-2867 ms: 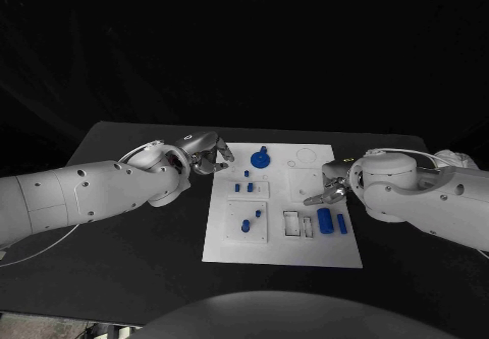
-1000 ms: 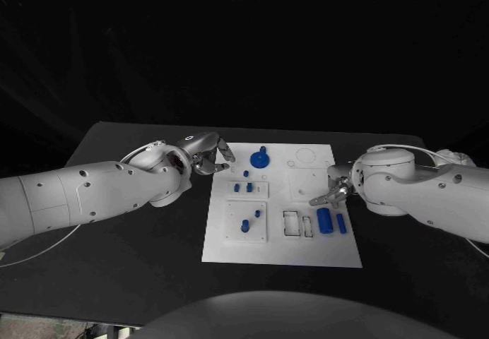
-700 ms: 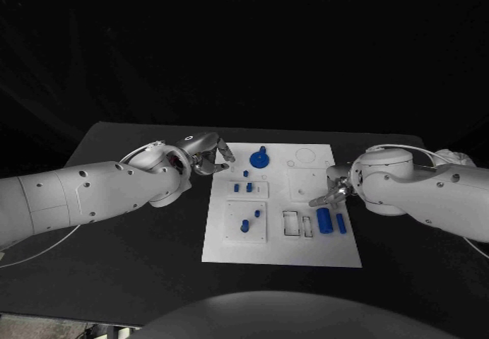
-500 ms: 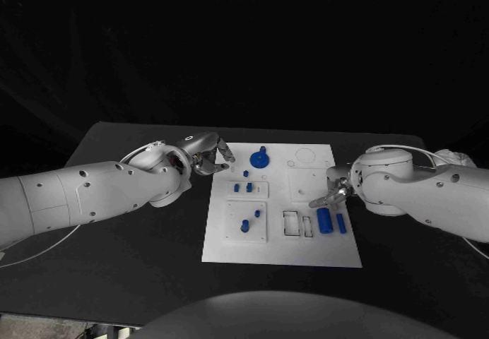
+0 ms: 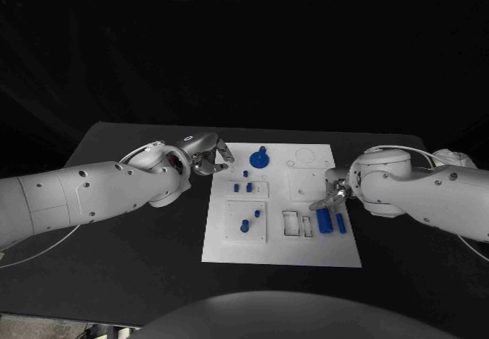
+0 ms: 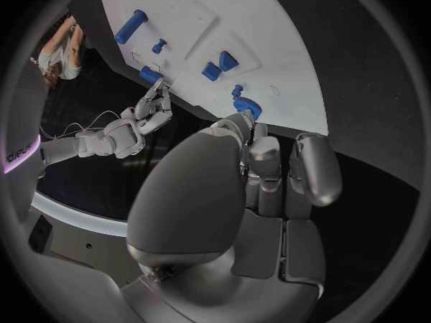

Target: Assemble the parts on the task board

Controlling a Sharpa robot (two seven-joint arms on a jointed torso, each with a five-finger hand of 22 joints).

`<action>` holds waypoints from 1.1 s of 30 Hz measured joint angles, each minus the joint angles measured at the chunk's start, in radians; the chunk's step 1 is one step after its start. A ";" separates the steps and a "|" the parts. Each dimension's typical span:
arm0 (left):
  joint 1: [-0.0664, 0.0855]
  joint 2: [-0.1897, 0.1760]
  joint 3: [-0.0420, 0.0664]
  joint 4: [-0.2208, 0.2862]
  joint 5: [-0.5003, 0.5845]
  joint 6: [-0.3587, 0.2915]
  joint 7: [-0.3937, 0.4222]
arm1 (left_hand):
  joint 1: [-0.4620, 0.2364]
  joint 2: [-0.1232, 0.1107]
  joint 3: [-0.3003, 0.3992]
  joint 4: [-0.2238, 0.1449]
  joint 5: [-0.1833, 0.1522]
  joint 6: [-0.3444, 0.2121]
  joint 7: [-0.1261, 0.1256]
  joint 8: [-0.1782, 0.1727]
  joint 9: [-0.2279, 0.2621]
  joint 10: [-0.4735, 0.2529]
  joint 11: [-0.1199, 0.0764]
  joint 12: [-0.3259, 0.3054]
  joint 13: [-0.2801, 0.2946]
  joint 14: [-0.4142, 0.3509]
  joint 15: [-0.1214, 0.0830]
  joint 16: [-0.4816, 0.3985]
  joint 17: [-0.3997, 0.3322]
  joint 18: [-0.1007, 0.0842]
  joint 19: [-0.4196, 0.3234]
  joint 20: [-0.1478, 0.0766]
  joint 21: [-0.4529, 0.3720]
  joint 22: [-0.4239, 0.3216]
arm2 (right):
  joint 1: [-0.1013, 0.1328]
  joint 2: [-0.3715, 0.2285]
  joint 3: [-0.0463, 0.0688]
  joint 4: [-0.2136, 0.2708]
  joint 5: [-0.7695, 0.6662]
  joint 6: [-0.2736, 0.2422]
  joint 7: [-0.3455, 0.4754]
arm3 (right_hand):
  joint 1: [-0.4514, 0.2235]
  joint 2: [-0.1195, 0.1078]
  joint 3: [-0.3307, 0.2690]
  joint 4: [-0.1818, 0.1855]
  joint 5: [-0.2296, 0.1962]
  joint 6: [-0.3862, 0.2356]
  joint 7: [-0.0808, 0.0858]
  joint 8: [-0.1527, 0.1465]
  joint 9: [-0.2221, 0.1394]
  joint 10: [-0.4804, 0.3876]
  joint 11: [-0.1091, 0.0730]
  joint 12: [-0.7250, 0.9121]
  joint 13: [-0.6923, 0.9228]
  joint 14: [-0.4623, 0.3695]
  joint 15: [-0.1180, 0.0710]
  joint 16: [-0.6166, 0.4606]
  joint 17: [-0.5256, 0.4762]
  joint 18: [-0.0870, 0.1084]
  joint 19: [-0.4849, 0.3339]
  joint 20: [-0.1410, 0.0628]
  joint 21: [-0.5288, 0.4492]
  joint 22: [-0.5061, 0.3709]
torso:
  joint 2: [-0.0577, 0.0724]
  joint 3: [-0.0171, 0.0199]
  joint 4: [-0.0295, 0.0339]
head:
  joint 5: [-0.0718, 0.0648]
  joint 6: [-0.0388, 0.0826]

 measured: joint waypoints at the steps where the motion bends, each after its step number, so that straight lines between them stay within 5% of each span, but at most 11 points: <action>1: 0.000 0.000 0.000 0.000 0.000 0.000 0.000 | 0.000 0.000 0.000 0.000 0.000 0.000 0.000 0.000 0.000 0.000 0.000 0.000 0.000 0.000 0.000 0.000 0.000 0.000 0.000 0.000 0.000 0.000 | 0.000 0.000 0.000 -0.001 0.002 0.000 0.000 | 0.004 0.004 0.000 0.000 0.000 0.000 0.000 0.000 0.001 0.000 0.000 0.000 0.000 0.000 0.000 0.000 0.000 0.000 -0.003 -0.003 -0.004 0.000 | 0.000 0.0000 0.0001 | 0.000 0.000; 11: 0.000 0.000 0.000 -0.001 0.000 0.002 -0.001 | 0.000 0.000 0.000 0.000 0.000 0.000 0.000 0.000 0.000 0.000 0.000 0.000 0.000 0.000 0.000 0.000 0.000 0.000 0.000 0.000 0.000 0.000 | -0.004 0.004 0.000 -0.011 0.026 -0.001 0.001 | 0.020 0.008 0.001 -0.007 0.010 0.000 0.000 0.000 0.018 0.004 0.004 0.000 0.000 0.000 0.000 0.000 0.000 0.000 -0.016 -0.001 -0.026 0.000 | 0.000 0.0000 0.0002 | 0.002 0.000; 18: 0.000 -0.001 0.000 -0.001 0.000 0.004 -0.004 | 0.000 0.000 0.000 0.000 0.000 0.000 0.000 0.000 0.000 0.000 0.000 0.000 0.000 0.000 0.000 0.000 0.000 0.000 0.000 0.000 0.000 0.000 | -0.011 0.010 0.000 -0.017 0.036 -0.001 0.002 | 0.033 0.014 -0.005 -0.016 0.017 0.004 -0.004 0.024 0.071 0.004 0.004 0.000 0.000 0.000 0.000 0.000 0.000 0.000 -0.016 -0.001 -0.030 0.000 | 0.000 0.0000 0.0002 | 0.003 0.000; 23: 0.000 -0.001 0.000 -0.002 0.000 0.006 -0.006 | 0.000 0.000 0.000 0.000 0.000 0.000 0.000 0.000 0.000 0.000 0.000 0.000 0.000 -0.003 0.003 0.000 0.000 0.000 0.000 0.000 0.000 0.000 | -0.015 0.013 0.000 -0.021 0.041 -0.001 0.002 | 0.046 0.017 -0.014 -0.025 0.035 -0.009 -0.017 0.064 0.164 0.000 0.000 0.000 0.000 0.000 0.000 0.000 0.000 0.000 -0.019 -0.006 -0.030 0.000 | 0.000 0.0001 0.0004 | 0.004 0.000; 28: 0.000 -0.001 0.000 -0.002 0.000 0.007 -0.008 | 0.000 0.000 0.000 0.000 0.000 0.000 0.000 0.000 0.000 0.000 0.000 0.000 0.000 -0.003 0.003 0.000 0.000 0.000 0.000 0.000 0.000 0.000 | -0.018 0.016 0.000 -0.025 0.044 -0.001 0.000 | 0.065 0.020 -0.021 -0.039 0.080 -0.048 -0.028 0.132 0.323 0.002 -0.009 0.000 0.000 0.002 -0.010 0.000 0.000 0.000 -0.013 -0.018 -0.035 0.000 | 0.000 0.0002 0.0004 | 0.005 0.000; 33: 0.000 -0.001 0.000 -0.002 0.000 0.009 -0.009 | 0.000 0.000 0.000 0.000 0.000 0.000 0.000 0.000 0.000 0.000 0.000 0.000 0.000 -0.003 0.003 0.000 0.000 0.000 0.000 0.000 0.000 0.000 | -0.018 0.017 0.000 -0.028 0.052 -0.003 -0.001 | 0.085 0.023 -0.015 -0.065 0.126 -0.072 -0.032 0.163 0.414 0.002 -0.016 0.000 0.000 0.002 -0.017 0.000 0.000 0.000 -0.014 -0.018 -0.035 0.000 | 0.000 0.0001 0.0003 | 0.007 0.000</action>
